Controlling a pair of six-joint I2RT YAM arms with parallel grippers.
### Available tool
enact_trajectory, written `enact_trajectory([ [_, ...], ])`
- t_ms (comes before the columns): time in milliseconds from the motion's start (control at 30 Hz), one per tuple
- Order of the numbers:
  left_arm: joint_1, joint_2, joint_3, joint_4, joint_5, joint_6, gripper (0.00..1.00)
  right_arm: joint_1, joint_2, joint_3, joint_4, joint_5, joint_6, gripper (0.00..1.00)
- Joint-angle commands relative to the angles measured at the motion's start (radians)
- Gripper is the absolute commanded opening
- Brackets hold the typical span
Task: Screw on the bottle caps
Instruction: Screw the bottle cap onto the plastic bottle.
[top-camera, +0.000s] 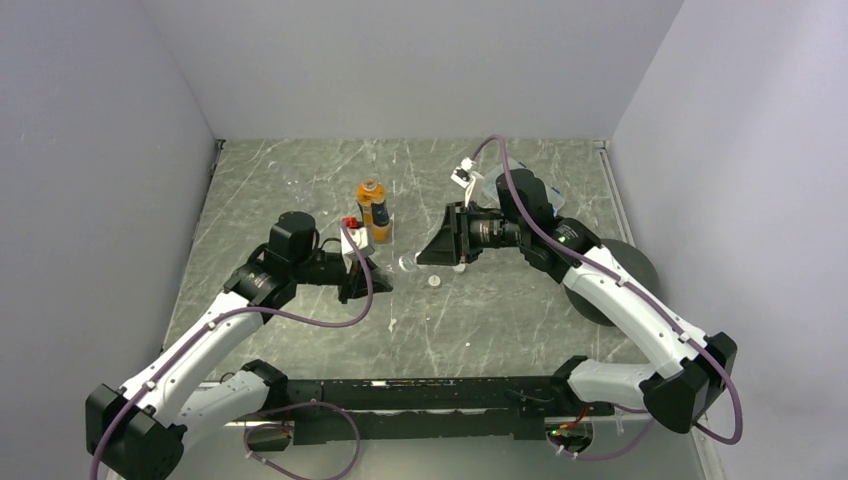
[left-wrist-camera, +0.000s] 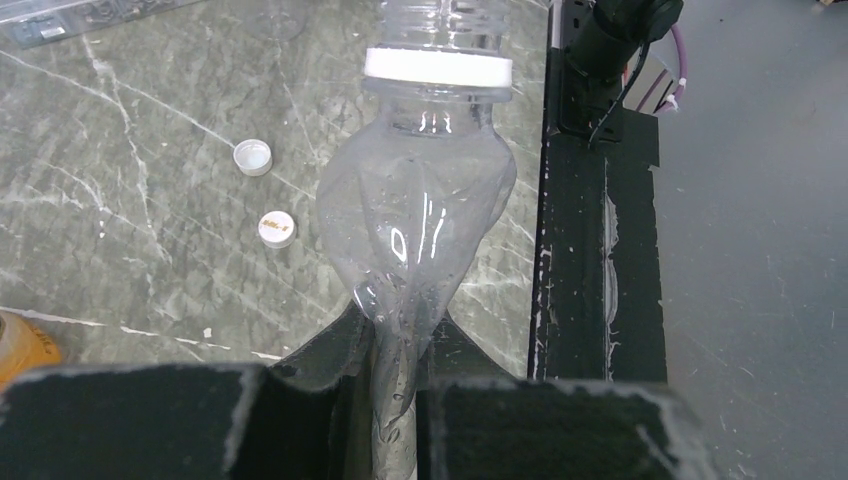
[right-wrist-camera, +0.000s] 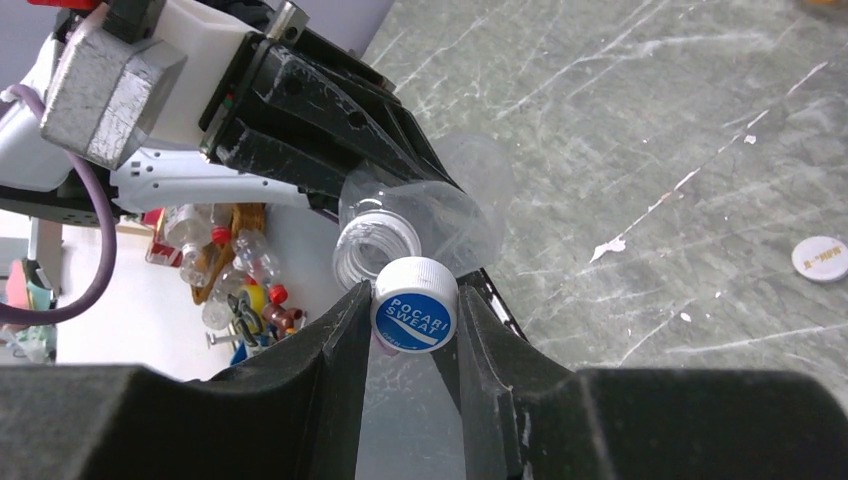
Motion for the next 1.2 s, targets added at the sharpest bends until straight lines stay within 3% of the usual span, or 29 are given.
enact_trajectory([
  [0,0.003,0.008,0.047,0.024,0.060,0.008,0.00,-0.001,0.012,0.041,0.097,-0.048,0.036,0.21],
  [667,0.002,0.050,0.074,0.017,0.143,0.002,0.00,0.049,0.050,0.052,0.035,-0.121,-0.025,0.21],
  [1167,0.002,0.095,0.129,-0.025,0.260,-0.019,0.00,0.095,0.083,0.120,-0.166,-0.095,-0.159,0.19],
])
